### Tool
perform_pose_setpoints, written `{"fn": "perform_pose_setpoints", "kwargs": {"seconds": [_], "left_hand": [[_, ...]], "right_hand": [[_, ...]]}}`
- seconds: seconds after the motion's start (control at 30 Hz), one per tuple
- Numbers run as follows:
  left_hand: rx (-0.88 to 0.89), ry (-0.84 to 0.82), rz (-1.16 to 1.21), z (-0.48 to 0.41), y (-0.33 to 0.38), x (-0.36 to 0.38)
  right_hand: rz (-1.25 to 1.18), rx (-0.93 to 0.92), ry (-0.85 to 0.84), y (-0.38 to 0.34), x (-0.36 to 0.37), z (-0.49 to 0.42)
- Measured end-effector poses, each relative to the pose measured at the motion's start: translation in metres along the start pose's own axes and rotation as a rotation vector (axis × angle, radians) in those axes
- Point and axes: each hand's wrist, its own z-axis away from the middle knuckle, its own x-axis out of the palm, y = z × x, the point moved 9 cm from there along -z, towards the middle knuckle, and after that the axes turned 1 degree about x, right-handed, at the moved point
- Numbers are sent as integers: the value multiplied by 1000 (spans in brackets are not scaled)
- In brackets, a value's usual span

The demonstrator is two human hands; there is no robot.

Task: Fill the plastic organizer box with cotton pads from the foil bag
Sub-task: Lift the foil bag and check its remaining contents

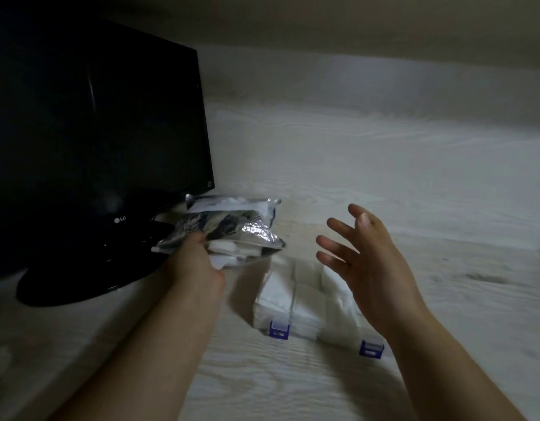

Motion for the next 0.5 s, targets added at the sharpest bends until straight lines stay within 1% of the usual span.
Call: {"fn": "perform_pose_setpoints", "kwargs": {"seconds": [0.07, 0.17, 0.3, 0.37, 0.5], "left_hand": [[8, 76, -34, -4, 1, -7], [50, 123, -50, -6, 1, -6], [90, 229, -37, -2, 0, -12], [112, 267, -77, 1, 1, -14], [271, 370, -114, 10, 16, -24]], "right_hand": [[30, 6, -18, 2, 3, 2], [72, 17, -31, 5, 5, 3], [123, 21, -37, 7, 7, 5], [146, 17, -38, 7, 7, 5], [188, 2, -39, 6, 7, 5]]}}
